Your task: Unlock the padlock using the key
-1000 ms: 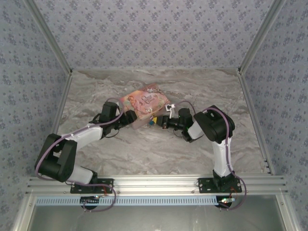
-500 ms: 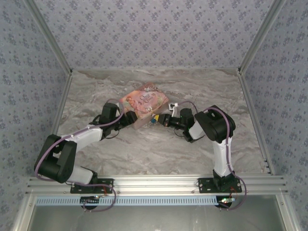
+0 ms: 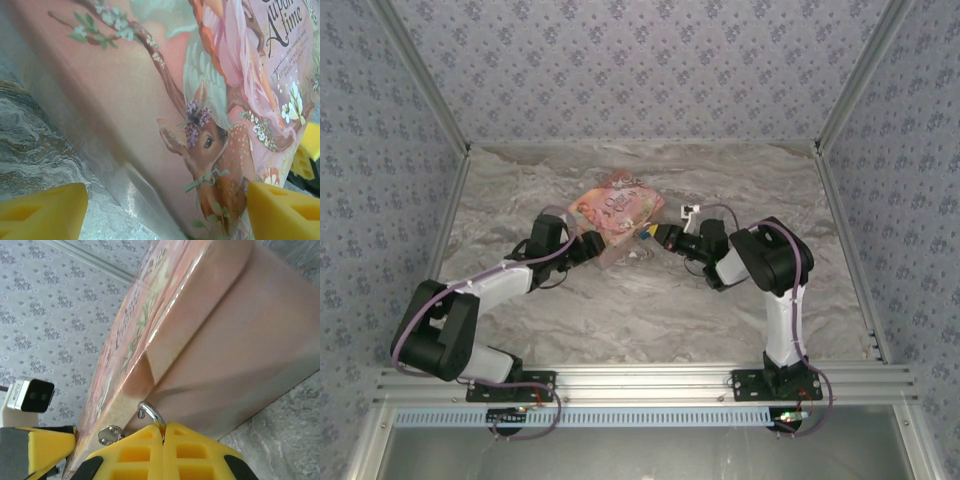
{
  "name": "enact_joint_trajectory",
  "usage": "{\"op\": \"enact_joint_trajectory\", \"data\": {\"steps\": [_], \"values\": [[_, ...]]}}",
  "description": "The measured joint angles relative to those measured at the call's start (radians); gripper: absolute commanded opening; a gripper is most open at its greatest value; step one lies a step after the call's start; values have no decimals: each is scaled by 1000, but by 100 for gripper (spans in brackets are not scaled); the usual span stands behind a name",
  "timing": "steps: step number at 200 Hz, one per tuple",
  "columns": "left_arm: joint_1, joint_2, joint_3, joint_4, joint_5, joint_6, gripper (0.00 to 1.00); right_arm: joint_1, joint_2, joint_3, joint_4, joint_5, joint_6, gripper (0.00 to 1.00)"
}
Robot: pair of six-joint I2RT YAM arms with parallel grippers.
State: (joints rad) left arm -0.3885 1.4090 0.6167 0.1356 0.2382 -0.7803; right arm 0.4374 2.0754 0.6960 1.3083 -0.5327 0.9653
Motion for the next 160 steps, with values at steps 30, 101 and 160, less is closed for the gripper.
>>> {"op": "enact_joint_trajectory", "data": {"steps": [30,101,160], "values": [[2,-20,-9,-13,-11,0,85,-6,-26,-19,-10,18,-16,0],[81,-145,-16,-124,-19,-6,99,-40,-347,-130,-294,36,-185,0],[148,-370,-13,-259,-123,43,99,-18,-722,-85,-947,59,-422,0]]}}
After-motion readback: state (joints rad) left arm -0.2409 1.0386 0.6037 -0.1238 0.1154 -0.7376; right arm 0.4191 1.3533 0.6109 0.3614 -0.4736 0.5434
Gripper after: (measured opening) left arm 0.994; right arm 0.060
